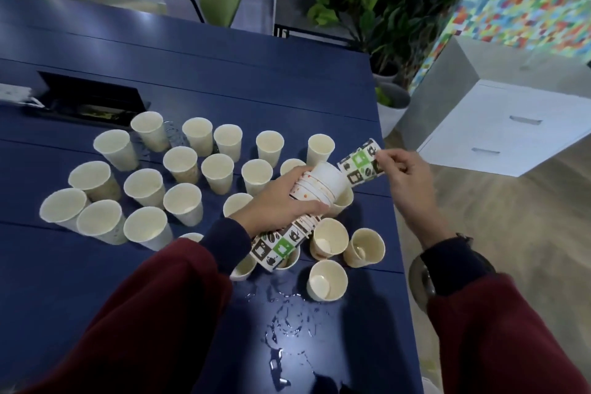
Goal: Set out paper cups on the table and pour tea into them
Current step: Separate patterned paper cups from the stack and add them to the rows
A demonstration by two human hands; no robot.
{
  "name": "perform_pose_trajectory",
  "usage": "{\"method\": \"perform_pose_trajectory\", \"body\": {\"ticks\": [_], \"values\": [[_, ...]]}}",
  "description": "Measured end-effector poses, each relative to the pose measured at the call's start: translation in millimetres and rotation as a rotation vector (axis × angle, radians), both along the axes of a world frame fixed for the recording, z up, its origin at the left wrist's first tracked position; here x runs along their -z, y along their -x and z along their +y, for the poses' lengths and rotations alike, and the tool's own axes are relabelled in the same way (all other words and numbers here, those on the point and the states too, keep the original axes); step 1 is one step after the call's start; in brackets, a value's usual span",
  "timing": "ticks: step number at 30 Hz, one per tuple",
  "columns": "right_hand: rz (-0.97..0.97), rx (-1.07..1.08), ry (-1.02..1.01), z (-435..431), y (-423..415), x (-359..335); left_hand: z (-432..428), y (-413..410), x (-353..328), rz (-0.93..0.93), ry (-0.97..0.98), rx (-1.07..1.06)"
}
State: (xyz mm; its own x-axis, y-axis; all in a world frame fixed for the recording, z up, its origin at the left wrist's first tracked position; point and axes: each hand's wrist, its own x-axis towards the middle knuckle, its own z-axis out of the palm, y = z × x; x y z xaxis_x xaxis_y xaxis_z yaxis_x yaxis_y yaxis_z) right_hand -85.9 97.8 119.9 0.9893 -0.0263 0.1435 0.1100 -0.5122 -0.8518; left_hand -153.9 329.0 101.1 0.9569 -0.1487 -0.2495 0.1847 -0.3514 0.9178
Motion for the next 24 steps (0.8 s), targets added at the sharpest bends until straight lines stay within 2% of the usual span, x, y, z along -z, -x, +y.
{"method": "perform_pose_trajectory", "body": {"ticks": [4, 7, 9, 15, 18, 20, 22, 24], "values": [[-0.031, 0.03, 0.416, -28.0, -34.1, 25.1, -4.0, -16.7, 6.0, 0.038, -0.001, -0.062], [0.082, -0.03, 0.616, -48.0, -48.0, 59.5, -8.0, -24.0, 10.2, 0.079, 0.007, -0.069], [0.173, -0.082, 0.67, -54.9, -54.1, 76.0, -10.6, -29.8, 12.9, 0.103, 0.015, -0.071], [0.261, -0.217, 0.848, -42.9, -57.6, 92.5, -14.9, -43.4, 15.0, 0.147, 0.025, -0.069], [0.318, -0.264, 0.857, -41.5, -59.1, 98.8, -17.5, -49.2, 13.8, 0.163, 0.021, -0.071], [0.276, -0.266, 0.839, -39.2, -57.8, 96.6, -19.4, -51.6, 14.7, 0.173, 0.018, -0.06], [0.168, -0.224, 0.735, -35.8, -55.1, 88.0, -22.2, -54.3, 15.8, 0.176, 0.015, -0.043], [0.044, -0.167, 0.544, -28.4, -49.9, 71.1, -26.4, -56.8, 14.1, 0.172, 0.013, -0.032]]}}
